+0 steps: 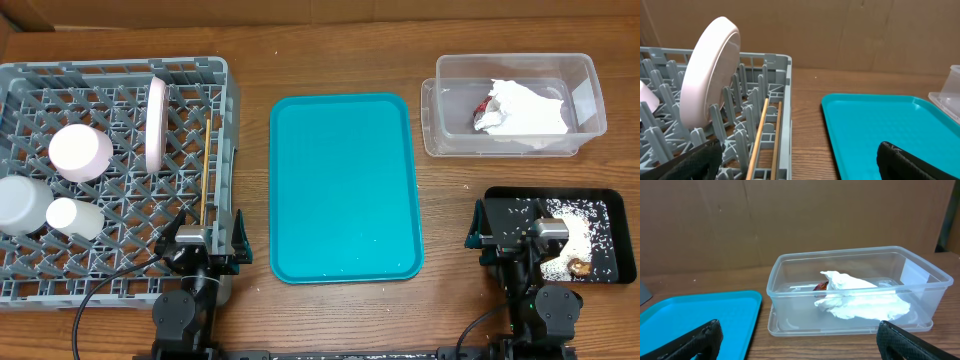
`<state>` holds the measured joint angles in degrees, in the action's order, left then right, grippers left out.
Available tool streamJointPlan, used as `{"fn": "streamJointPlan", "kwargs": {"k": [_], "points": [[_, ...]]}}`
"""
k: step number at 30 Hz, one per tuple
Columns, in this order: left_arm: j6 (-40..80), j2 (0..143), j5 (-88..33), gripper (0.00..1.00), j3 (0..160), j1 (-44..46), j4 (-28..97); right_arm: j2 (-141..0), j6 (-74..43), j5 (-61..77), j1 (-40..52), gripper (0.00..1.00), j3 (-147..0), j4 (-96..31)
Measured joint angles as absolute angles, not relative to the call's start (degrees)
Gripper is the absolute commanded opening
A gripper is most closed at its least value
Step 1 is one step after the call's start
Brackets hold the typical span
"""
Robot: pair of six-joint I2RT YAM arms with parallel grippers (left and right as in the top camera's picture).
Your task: Sort waste into correct bins and load items into the dishwasher
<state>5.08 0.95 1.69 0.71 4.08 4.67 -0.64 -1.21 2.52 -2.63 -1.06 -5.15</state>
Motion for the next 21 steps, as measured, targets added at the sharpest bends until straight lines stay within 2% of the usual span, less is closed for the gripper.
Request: {"fn": "streamJointPlan", "kwargs": {"k": [21], "points": [[4.2,0.9,1.0,1.0,0.7,4.1,4.7,-0.6,-1.3,2.5,-2.6,1.0,-1.1,-5.1]]}}
